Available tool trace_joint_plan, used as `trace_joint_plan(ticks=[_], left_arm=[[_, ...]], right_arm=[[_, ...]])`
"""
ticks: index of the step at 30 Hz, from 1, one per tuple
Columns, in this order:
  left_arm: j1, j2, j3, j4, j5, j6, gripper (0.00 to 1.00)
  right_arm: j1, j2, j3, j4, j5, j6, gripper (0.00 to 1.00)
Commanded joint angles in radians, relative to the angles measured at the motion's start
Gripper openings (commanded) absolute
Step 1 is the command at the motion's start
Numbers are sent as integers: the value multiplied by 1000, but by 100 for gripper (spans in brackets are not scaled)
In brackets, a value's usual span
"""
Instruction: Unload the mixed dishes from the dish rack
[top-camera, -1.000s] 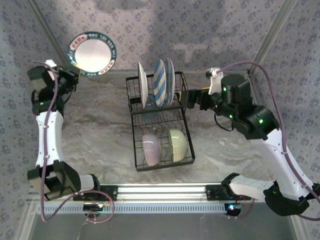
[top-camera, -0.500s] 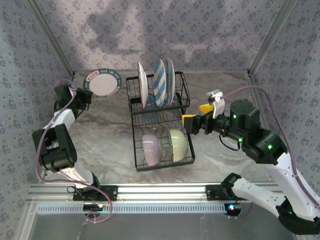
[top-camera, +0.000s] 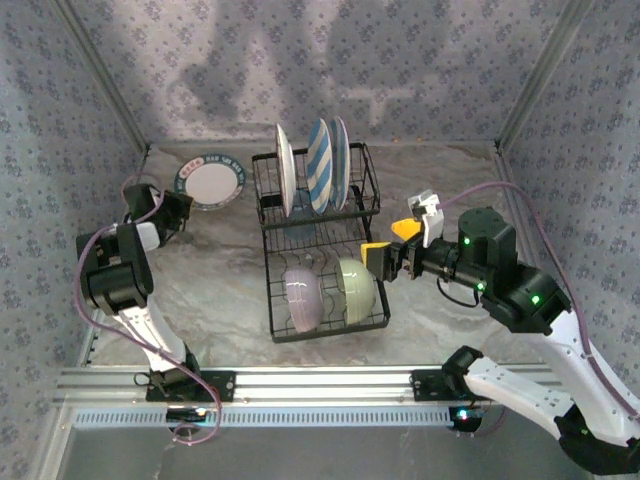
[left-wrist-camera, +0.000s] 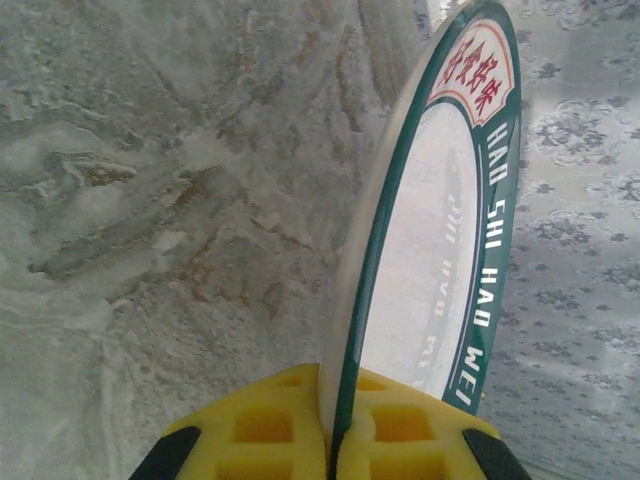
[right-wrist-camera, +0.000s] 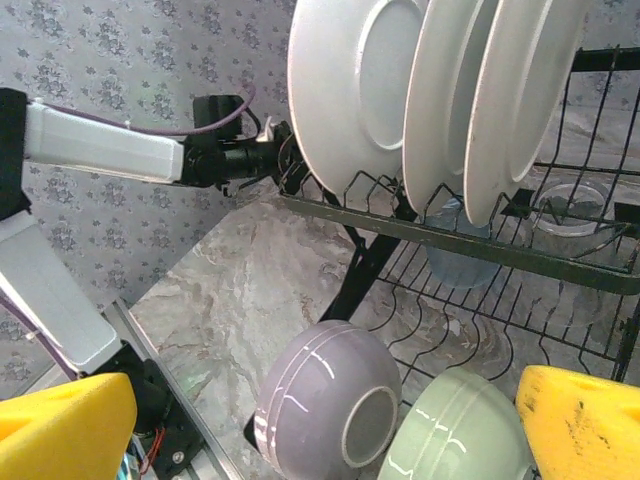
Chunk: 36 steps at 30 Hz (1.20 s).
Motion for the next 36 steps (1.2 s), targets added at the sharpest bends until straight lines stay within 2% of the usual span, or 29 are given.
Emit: trace_joint_plan(ticks=[1, 23, 33, 36], left_arm=[[6, 18, 20, 88, 11, 21, 0], [15, 122, 74, 18, -7, 67, 0], [17, 150, 105, -2, -7, 73, 10], [16, 149, 105, -4, -9, 73, 23]], right_arm=[[4, -8, -30, 32, -28, -6, 100], [5, 10, -38, 59, -12, 20, 100], [4, 9, -35, 50, -4, 24, 100], [5, 9, -35, 46, 15, 27, 100]])
